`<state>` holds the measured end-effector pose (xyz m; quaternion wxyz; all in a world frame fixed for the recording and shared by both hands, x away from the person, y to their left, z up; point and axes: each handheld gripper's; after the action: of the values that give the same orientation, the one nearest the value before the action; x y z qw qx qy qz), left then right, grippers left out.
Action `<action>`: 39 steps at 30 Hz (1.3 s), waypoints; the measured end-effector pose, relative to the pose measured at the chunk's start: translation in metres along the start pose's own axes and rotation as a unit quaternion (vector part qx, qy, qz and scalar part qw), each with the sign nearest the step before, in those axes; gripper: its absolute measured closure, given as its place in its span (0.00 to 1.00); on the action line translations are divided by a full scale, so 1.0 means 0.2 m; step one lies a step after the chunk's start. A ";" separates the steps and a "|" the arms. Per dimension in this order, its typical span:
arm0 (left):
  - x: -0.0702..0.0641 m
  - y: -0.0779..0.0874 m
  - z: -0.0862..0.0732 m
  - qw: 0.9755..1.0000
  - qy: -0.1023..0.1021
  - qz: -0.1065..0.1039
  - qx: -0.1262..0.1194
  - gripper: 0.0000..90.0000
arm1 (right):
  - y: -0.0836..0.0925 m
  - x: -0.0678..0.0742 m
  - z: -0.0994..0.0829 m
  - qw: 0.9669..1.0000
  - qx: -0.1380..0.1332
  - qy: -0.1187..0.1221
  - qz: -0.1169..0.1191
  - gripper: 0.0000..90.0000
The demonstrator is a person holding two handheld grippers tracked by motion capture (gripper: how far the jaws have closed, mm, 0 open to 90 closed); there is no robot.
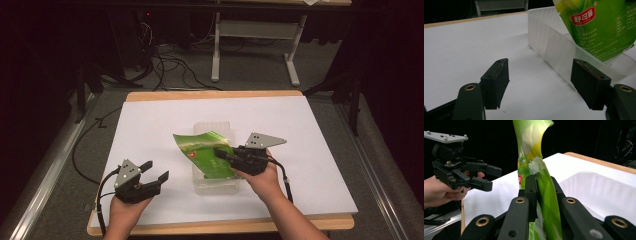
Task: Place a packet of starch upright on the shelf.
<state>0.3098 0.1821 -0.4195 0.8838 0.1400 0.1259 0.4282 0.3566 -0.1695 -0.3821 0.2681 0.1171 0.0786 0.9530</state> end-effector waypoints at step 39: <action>-0.29 -0.30 -0.10 0.998 -0.003 -0.024 0.065 1.00 | 0.26 -0.01 -0.27 0.984 0.125 -0.012 -0.126 1.00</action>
<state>0.3120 0.1039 -0.4540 0.8833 0.1953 0.1545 0.3972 0.3189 -0.2202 -0.4224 0.3698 0.1504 0.2083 0.8929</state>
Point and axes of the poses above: each handheld gripper's, and its own axes: y roughly backward along the jaws, z roughly out of its top, x roughly to its left, and after that the axes turned 4 degrees about -x, right-handed
